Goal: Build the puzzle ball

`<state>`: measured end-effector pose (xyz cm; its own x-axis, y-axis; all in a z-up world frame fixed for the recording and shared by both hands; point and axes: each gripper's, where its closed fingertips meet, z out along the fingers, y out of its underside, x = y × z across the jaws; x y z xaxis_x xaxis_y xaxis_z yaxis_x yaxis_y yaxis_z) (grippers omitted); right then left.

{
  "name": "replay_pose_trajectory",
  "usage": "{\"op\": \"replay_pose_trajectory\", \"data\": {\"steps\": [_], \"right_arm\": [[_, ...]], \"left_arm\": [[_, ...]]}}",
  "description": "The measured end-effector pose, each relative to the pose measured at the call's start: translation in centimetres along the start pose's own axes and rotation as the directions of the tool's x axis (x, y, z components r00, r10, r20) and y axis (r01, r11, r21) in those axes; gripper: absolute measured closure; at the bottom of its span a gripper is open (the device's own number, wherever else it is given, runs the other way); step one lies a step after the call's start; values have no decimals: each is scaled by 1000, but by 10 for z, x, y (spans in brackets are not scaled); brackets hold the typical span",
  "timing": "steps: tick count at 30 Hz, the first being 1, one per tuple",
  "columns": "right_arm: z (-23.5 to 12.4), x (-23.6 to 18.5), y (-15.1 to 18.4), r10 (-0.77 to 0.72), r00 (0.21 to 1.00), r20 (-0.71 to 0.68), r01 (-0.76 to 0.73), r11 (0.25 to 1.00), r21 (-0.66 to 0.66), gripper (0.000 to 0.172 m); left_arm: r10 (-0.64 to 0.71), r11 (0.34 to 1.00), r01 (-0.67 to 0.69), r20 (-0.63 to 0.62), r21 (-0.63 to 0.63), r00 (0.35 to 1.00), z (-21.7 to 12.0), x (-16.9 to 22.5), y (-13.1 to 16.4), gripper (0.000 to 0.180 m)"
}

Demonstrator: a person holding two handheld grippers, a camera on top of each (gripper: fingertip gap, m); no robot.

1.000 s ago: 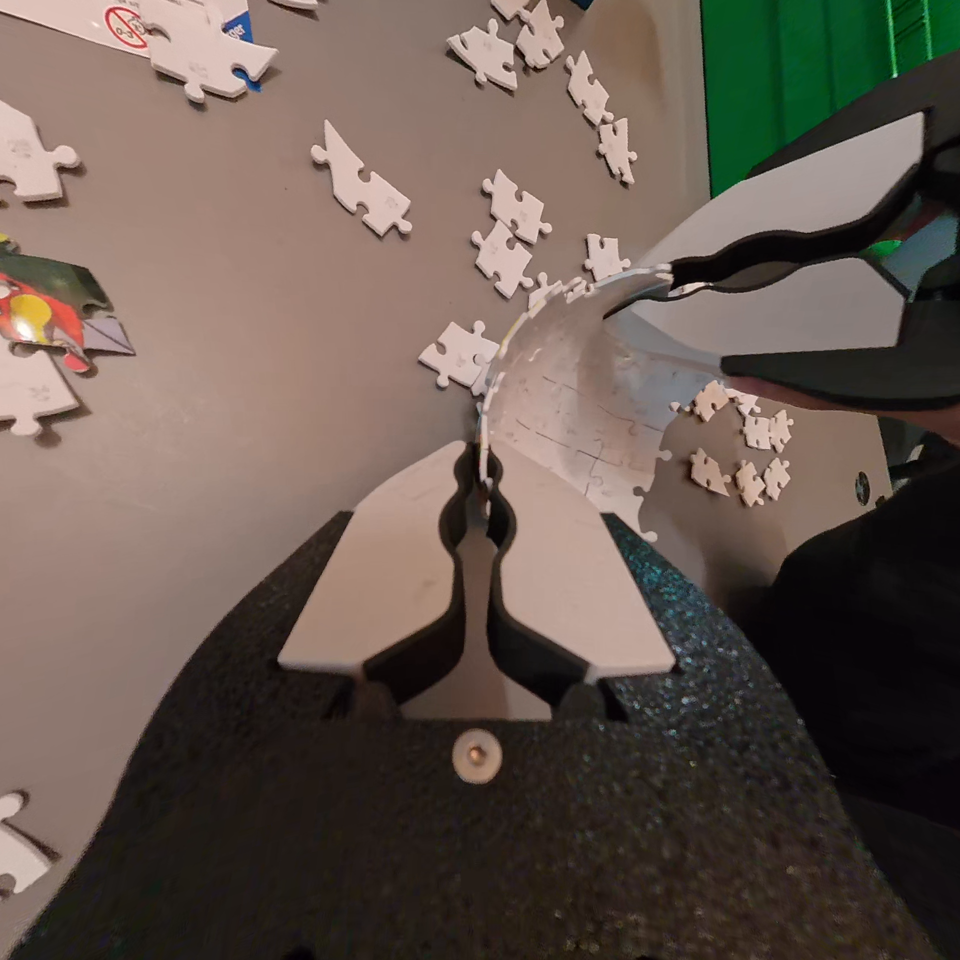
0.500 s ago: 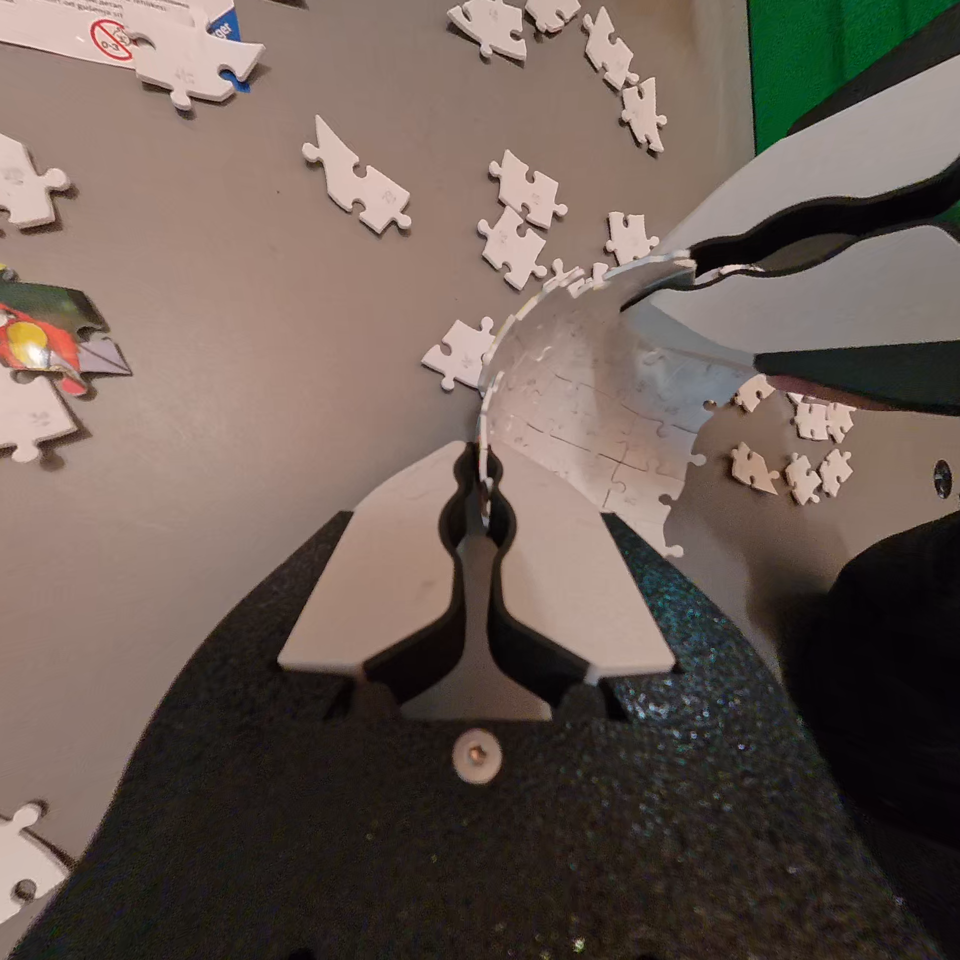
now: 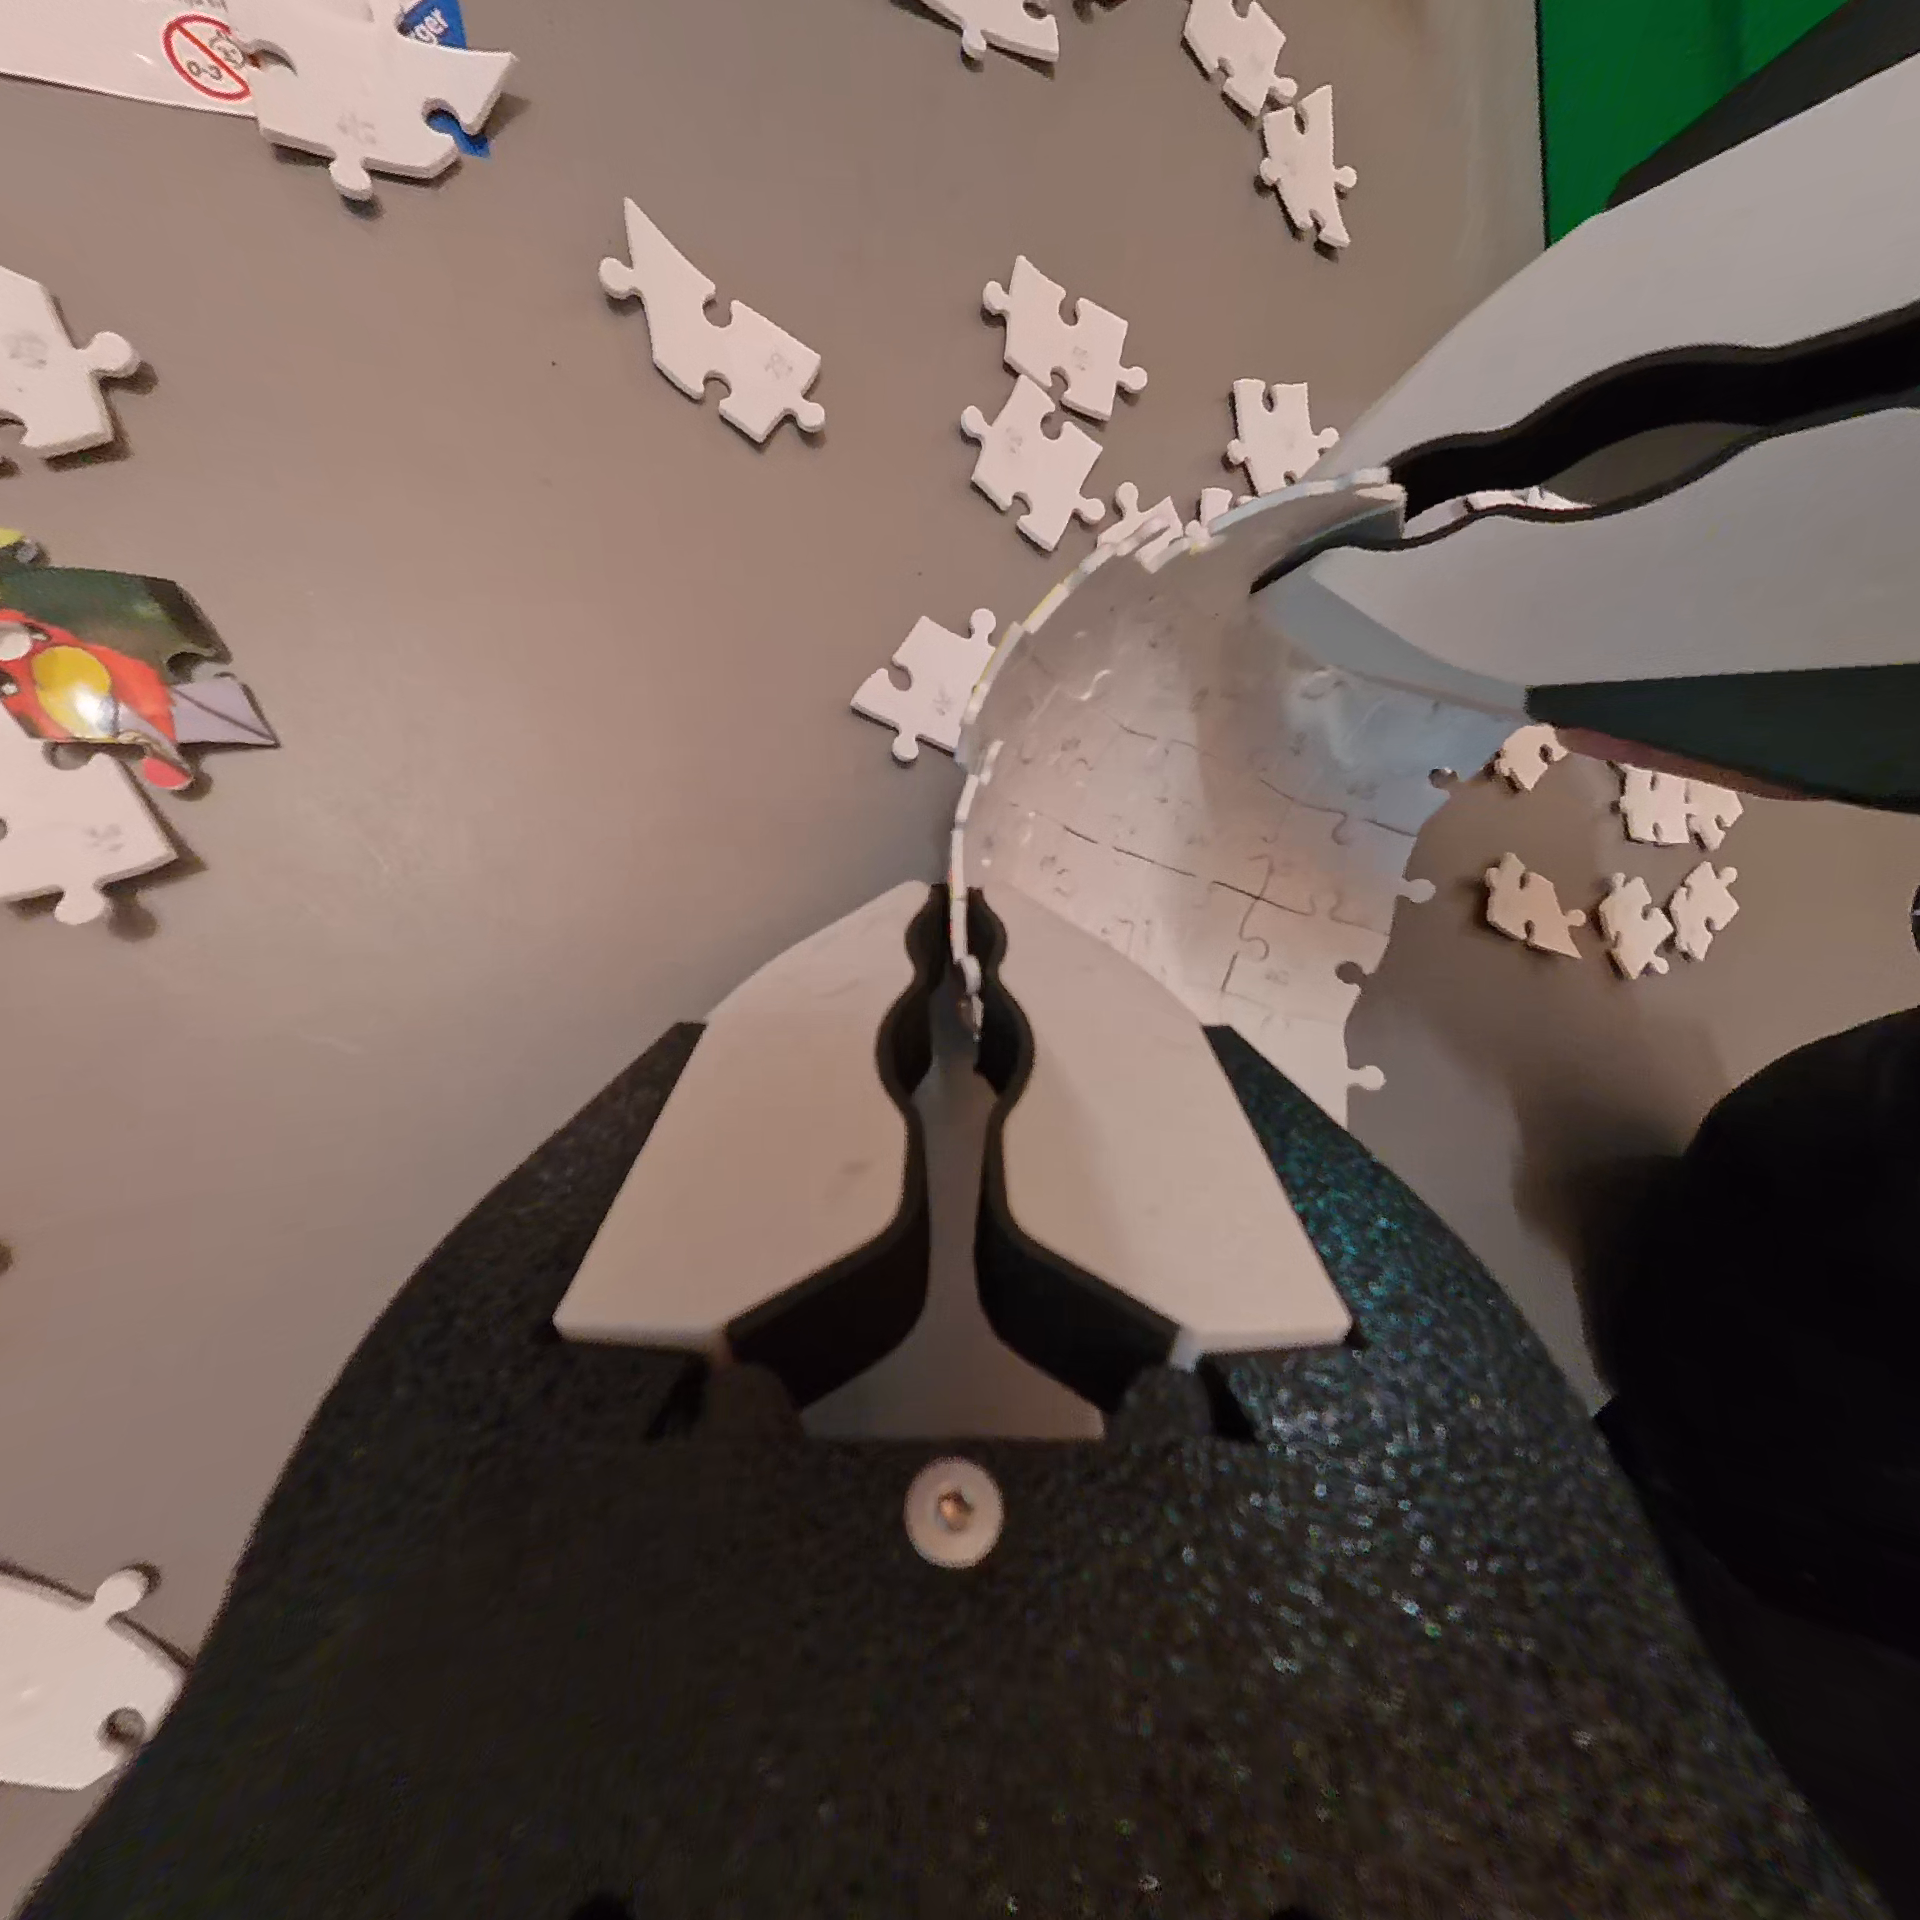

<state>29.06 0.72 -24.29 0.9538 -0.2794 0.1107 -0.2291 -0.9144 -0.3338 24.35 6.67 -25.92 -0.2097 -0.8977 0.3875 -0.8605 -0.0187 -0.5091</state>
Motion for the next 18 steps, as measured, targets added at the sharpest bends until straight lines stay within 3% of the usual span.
{"op": "replay_pose_trajectory", "data": {"steps": [1, 10, 13, 18], "right_arm": [[0, 0, 0, -2, 1000, -3, 2, 1000, -1, 167], [0, 0, -2, -15, 1000, -14, 15, 1000, -4, 167], [0, 0, -2, -18, 1000, -17, 18, 1000, -6, 167], [-1, -1, -2, -19, 1000, -17, 19, 1000, -2, 167]], "left_arm": [[-2, 1000, 2, 3, -3, 1000, 1, 0, 1, 178], [42, 999, -41, 51, -13, 998, 1, -4, 2, 176], [70, 997, -68, 80, -28, 994, 2, -7, 4, 164], [56, 998, -55, 52, -26, 997, 5, -6, 4, 161]]}}
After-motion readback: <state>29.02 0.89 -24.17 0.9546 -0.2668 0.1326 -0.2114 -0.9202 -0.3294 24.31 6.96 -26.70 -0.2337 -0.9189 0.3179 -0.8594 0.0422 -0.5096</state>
